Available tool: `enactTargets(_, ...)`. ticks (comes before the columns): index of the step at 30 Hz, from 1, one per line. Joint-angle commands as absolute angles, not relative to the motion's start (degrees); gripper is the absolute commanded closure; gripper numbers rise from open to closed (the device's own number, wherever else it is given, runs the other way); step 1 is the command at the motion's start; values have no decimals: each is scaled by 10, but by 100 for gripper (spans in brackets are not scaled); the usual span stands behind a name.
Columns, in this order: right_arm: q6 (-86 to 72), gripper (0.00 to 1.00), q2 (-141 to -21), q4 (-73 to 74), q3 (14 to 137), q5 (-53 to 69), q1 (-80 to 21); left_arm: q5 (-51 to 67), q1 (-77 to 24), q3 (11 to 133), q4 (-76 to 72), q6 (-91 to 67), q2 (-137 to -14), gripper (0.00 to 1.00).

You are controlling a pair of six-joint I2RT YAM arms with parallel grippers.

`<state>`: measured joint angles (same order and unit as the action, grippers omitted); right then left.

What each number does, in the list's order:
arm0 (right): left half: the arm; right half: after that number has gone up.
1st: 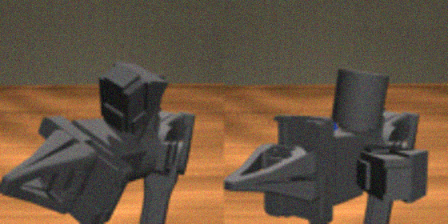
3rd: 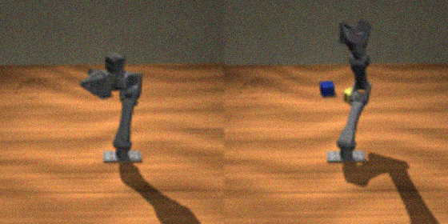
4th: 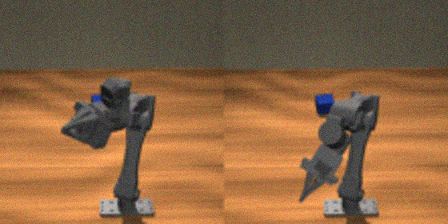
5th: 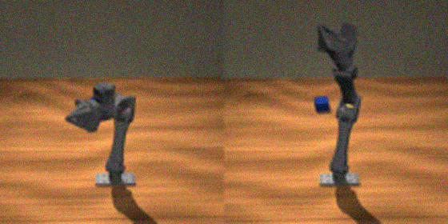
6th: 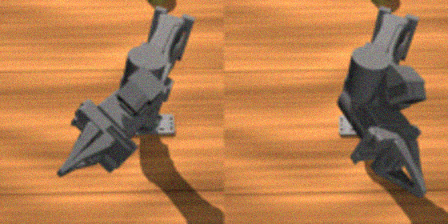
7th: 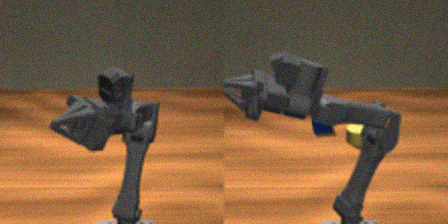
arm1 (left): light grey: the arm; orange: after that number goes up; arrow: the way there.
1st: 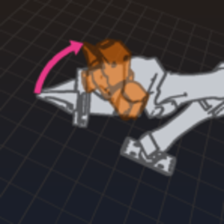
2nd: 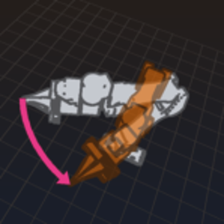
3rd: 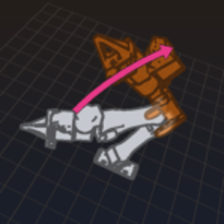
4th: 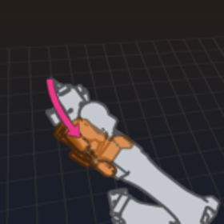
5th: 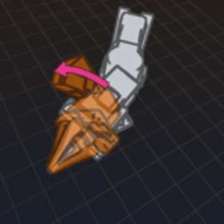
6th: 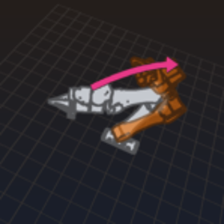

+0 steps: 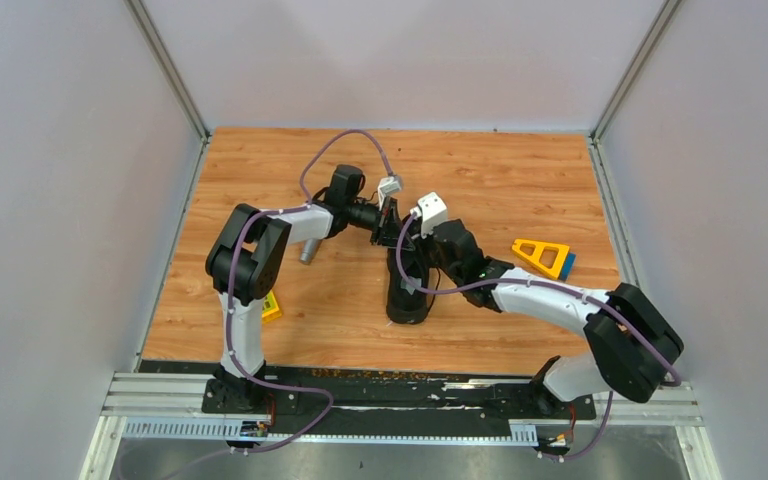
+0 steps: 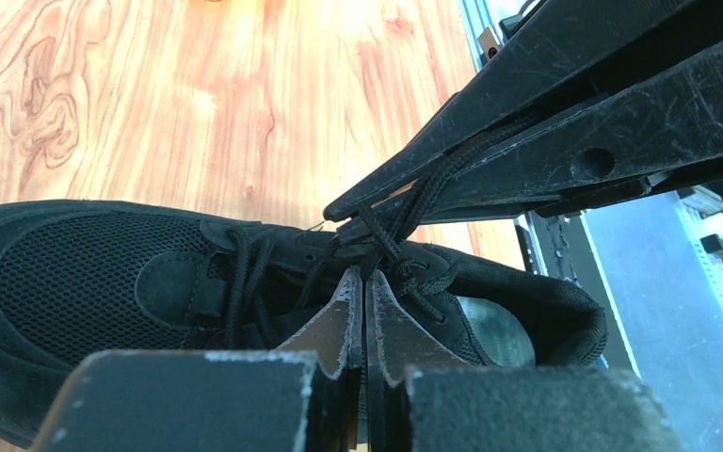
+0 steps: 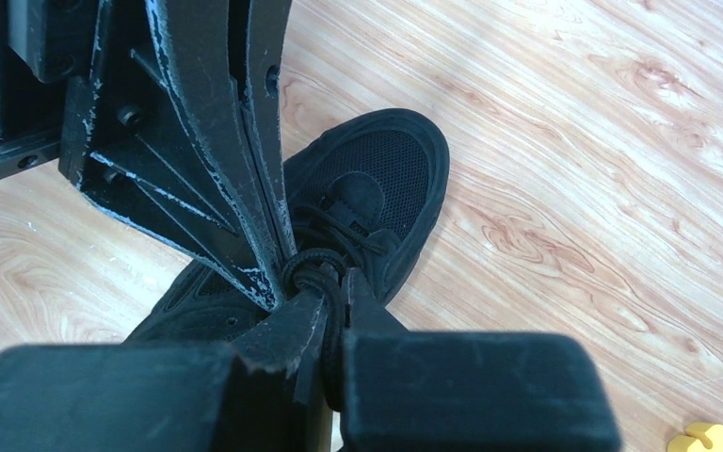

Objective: Tie the shoes

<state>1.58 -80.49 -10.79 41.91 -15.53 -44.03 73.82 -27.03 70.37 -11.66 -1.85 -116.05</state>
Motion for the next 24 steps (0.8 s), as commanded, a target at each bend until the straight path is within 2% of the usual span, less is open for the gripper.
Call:
enactTargets(1, 16, 100, -820, -175, 414, -211, -441, 730, -273, 690, -137, -42, -1159, 100)
enactTargets(13, -50, 99, -762, 24, 457, -106, -438, 690, -273, 691, -158, -52, -1165, 100)
enactTargets(16, -52, 89, -760, 63, 472, -58, -422, 691, -273, 696, -159, -50, -1168, 100)
enactTargets(19, -45, 72, -755, 98, 482, 26, -397, 695, -273, 696, -165, -51, -1170, 100)
enactTargets(24, -31, 57, -743, 116, 481, 114, -364, 698, -273, 685, -187, -64, -1171, 100)
